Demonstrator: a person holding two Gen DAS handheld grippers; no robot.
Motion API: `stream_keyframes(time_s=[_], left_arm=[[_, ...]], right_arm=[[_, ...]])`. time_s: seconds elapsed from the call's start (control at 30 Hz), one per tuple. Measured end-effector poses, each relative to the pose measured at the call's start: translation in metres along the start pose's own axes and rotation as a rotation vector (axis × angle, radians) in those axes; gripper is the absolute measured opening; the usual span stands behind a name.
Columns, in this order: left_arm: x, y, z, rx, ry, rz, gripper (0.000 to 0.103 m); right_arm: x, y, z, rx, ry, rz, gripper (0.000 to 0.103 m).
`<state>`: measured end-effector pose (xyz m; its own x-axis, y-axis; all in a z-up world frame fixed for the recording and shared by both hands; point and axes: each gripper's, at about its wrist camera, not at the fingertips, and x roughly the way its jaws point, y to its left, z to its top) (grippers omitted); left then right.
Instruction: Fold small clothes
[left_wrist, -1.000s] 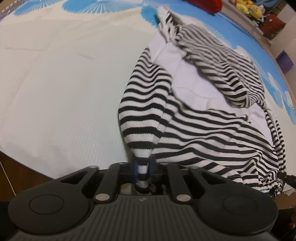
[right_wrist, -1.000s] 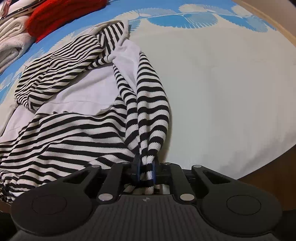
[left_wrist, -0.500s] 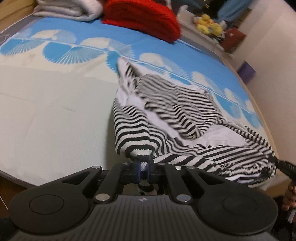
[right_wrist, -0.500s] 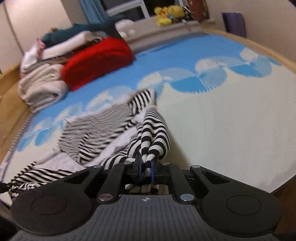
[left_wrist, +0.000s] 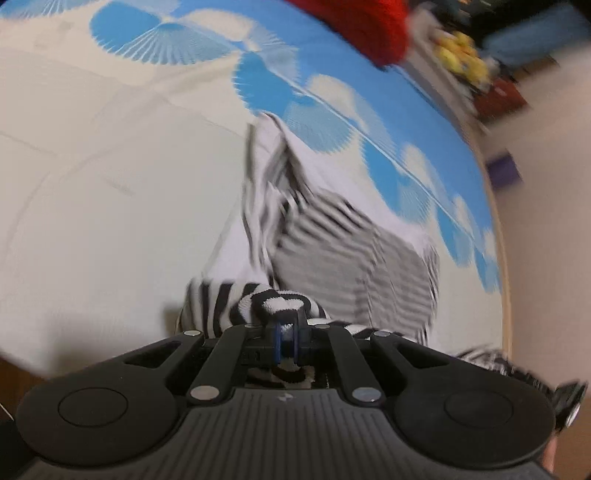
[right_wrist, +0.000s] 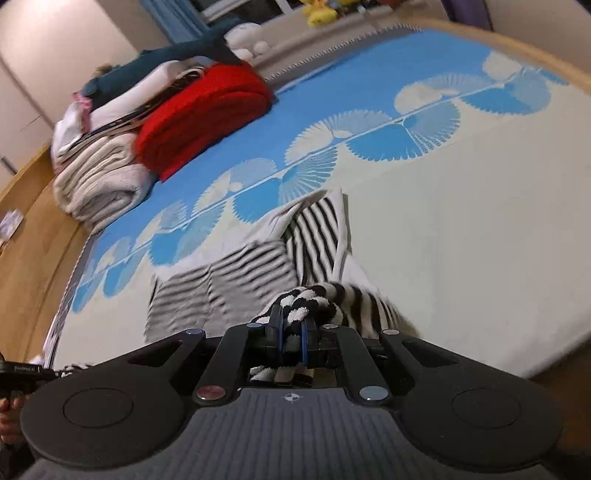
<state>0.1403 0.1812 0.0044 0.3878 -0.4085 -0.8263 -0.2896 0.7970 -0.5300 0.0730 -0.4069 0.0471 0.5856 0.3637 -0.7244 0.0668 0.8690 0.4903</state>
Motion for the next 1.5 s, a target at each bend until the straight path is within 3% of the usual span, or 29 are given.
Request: stream_keyframes(time_s=[0.1, 0.17, 0.23, 0.3, 0.33, 0.4, 0.47, 0.57, 0.67, 0.9, 1.0, 1.1, 1.17, 1.2, 1.23, 1.27, 1.3, 1.4, 1.5], left_arm=[[0.041, 0.008, 0.053, -0.12, 0.045, 0.024, 0.01], [0.057, 0.015, 0.078, -0.173, 0.047, 0.061, 0.022], [0.057, 0.022, 0.088, -0.166, 0.007, 0.078, 0.036], [0.049, 0.028, 0.089, -0.192, -0.015, 0.078, 0.038], [0.043, 0.025, 0.089, -0.156, -0.037, 0.063, 0.038], [0.037, 0.012, 0.089, -0.01, -0.056, 0.051, 0.043], [0.037, -0.002, 0.08, 0.132, -0.058, 0.076, 0.058], [0.049, -0.014, 0.065, 0.325, -0.043, 0.144, 0.077], [0.064, -0.017, 0.05, 0.435, -0.01, 0.213, 0.078], [0.088, -0.026, 0.043, 0.539, -0.09, 0.284, 0.079], [0.097, -0.028, 0.052, 0.522, -0.141, 0.281, 0.078], [0.102, -0.031, 0.062, 0.491, -0.156, 0.251, 0.062], [0.105, -0.035, 0.067, 0.499, -0.155, 0.215, 0.03], [0.106, -0.036, 0.07, 0.509, -0.148, 0.194, 0.019], [0.106, -0.038, 0.073, 0.523, -0.143, 0.179, 0.006], [0.104, -0.039, 0.078, 0.528, -0.157, 0.183, 0.005], [0.098, -0.038, 0.086, 0.5, -0.196, 0.182, 0.005], [0.074, -0.027, 0.111, 0.313, -0.358, 0.08, 0.004], [0.087, -0.048, 0.116, 0.353, -0.437, 0.16, 0.004]], right_arm=[[0.066, 0.004, 0.048, 0.021, 0.054, -0.002, 0.01], [0.1, 0.003, 0.073, 0.053, 0.045, -0.042, 0.013], [0.114, -0.004, 0.089, 0.123, -0.034, -0.103, 0.02], [0.114, -0.011, 0.094, 0.121, -0.126, -0.097, 0.02], [0.113, -0.015, 0.092, 0.089, -0.155, -0.093, 0.02], [0.116, -0.021, 0.086, 0.019, -0.114, -0.13, 0.024], [0.117, -0.02, 0.083, -0.068, -0.089, -0.116, 0.026], [0.124, -0.011, 0.07, -0.267, -0.048, -0.131, 0.048], [0.137, -0.005, 0.055, -0.406, -0.011, -0.181, 0.052], [0.164, 0.018, 0.045, -0.593, -0.02, -0.187, 0.053], [0.181, 0.027, 0.046, -0.641, -0.016, -0.196, 0.053], [0.189, 0.035, 0.055, -0.65, -0.037, -0.175, 0.051], [0.194, 0.038, 0.062, -0.635, -0.03, -0.138, 0.043], [0.196, 0.038, 0.064, -0.631, -0.021, -0.12, 0.028], [0.199, 0.038, 0.067, -0.628, -0.012, -0.11, 0.02], [0.199, 0.039, 0.07, -0.615, -0.016, -0.103, 0.006], [0.197, 0.038, 0.075, -0.583, -0.036, -0.09, 0.004], [0.179, 0.031, 0.099, -0.419, -0.172, -0.015, 0.004], [0.18, 0.037, 0.108, -0.38, -0.27, -0.023, 0.004]])
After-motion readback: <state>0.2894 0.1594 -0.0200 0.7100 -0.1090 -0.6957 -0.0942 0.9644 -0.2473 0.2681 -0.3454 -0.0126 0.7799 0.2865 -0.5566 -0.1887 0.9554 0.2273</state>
